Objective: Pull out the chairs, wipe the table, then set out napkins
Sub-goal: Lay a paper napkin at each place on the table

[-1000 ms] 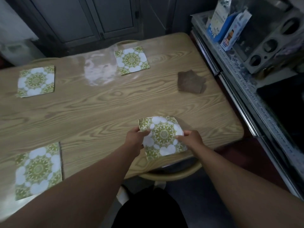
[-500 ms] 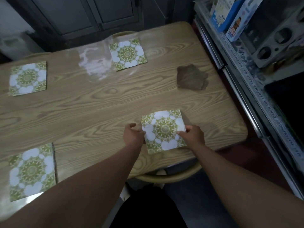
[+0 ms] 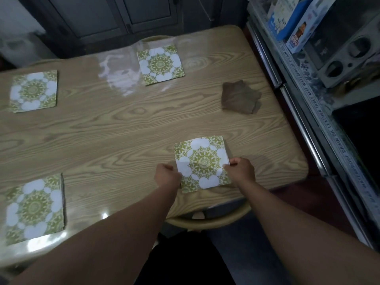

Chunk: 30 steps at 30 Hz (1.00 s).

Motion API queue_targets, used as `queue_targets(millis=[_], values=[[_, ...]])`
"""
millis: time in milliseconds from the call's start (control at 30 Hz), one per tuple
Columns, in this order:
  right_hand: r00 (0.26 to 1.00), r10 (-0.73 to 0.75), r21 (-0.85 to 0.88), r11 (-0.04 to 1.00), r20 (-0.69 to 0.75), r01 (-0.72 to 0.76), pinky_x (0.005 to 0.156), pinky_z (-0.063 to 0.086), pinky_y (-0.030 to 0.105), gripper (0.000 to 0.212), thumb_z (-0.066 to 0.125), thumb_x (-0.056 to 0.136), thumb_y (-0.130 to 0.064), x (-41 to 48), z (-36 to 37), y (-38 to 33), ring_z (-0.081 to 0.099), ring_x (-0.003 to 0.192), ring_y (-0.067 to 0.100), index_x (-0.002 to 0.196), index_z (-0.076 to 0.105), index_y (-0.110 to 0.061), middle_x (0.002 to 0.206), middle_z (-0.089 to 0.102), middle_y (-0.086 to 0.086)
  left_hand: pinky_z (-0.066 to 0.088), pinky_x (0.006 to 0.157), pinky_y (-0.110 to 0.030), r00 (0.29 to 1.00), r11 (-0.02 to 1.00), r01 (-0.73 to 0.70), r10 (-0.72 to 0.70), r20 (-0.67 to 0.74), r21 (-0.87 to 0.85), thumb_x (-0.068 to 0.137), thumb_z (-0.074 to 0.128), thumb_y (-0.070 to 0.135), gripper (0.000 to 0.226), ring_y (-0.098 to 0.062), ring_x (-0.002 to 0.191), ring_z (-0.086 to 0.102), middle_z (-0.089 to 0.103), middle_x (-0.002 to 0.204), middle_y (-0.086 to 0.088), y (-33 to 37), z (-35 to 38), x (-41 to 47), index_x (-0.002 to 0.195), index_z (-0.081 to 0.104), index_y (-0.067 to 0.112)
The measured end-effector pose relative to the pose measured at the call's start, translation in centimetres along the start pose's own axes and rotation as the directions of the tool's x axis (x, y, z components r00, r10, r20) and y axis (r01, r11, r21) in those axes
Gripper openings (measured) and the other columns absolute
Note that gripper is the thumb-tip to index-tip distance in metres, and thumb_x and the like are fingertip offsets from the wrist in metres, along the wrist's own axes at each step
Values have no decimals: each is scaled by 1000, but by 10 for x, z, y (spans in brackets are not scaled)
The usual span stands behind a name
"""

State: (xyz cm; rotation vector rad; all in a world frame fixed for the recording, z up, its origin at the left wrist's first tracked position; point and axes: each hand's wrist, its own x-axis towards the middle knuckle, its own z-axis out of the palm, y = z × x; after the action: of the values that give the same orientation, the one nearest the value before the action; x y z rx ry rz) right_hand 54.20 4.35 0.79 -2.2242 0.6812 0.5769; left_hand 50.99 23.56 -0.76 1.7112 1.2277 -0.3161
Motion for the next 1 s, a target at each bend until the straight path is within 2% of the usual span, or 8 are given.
queue_targets(millis=[133,533,700,867,1000], values=[[999,31,11,999,-23,-30,83,54,36,14,69,82,-24,1,3,-2,66,94,27,91,70,-14,98,72,8,59,76,-43,1000,1000,0,0,-20,17,72,74,2,30,-30,87,66,64,98,-12,1,-3,-1,90,53,15],[998,62,-4,998,-16,-62,82,52,32,18,68,82,-27,1,2,-4,67,94,26,95,72,-15,99,73,7,57,80,-44,1000,997,-14,15,-17,69,72,75,5,31,-30,91,65,66,101,-12,1,-3,-2,91,53,15],[998,60,-14,998,-13,-60,81,52,31,19,68,82,-26,1,2,-5,67,93,26,96,72,-15,98,73,7,56,81,-40,1000,995,-16,17,-15,100,75,74,4,29,-30,94,64,64,99,-10,2,-3,-2,95,54,12],[999,38,-39,999,-11,-38,75,48,29,22,69,82,-29,-1,2,-6,66,91,26,97,70,-12,99,72,8,58,77,-43,1000,996,13,-14,13,85,73,74,2,31,-31,86,68,64,95,-10,1,-5,-3,85,49,16],[1000,0,-82,997,8,0,71,44,27,15,67,85,-24,-5,2,-8,62,83,24,91,69,-10,97,71,9,58,77,-43,999,992,16,-21,32,122,75,74,5,28,-31,86,67,65,97,-11,-3,-7,-5,87,50,16]])
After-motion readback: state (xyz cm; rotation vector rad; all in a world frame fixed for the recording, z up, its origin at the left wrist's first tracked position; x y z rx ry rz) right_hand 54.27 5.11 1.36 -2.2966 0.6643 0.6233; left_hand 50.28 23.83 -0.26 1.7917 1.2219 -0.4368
